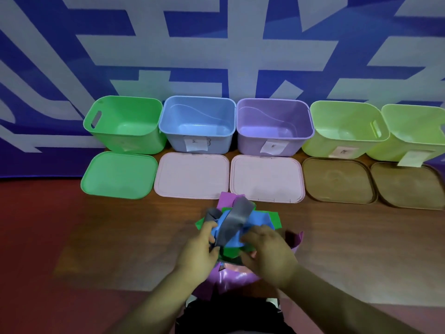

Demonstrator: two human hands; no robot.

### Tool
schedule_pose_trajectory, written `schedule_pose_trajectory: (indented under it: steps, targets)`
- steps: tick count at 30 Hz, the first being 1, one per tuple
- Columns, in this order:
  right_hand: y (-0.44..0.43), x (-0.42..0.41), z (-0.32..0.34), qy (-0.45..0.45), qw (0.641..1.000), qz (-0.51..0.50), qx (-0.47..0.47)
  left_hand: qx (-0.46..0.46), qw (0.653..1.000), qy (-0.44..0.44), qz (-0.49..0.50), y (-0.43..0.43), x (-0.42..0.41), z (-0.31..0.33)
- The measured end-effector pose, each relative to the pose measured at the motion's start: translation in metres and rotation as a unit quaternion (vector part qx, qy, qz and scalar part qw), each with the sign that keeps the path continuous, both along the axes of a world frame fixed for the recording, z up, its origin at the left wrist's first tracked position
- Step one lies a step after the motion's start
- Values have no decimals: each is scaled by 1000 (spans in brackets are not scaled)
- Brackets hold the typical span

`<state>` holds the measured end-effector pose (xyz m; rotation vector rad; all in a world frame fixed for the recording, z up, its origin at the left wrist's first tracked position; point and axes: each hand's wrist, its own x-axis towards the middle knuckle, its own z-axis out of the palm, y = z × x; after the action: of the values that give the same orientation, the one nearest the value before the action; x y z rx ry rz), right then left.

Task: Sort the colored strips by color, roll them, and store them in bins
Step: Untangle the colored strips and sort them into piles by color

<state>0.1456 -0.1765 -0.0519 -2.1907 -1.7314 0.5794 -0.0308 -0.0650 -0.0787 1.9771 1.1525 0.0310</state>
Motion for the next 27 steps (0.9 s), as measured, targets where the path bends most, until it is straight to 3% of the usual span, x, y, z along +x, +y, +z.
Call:
schedule_pose_trajectory:
  steps: [7,12,17,21,27]
  targets:
    - [-18,-28,-21,96,994,-17,-48,14,995,-95,5,7,-5,7]
    - [-20,-23,-20,118,989,-81,27,-10,990,-141,-19,13,3,15]
    - [-19,14,31,154,983,-90,47,-42,987,-138,-76,20,14,26]
    - [-28,44,69,160,980,-119,-24,-92,976,-136,-143,17,28,34]
    - [-54,97,94,157,977,-146,2,99,954,-74,-273,8,74,47]
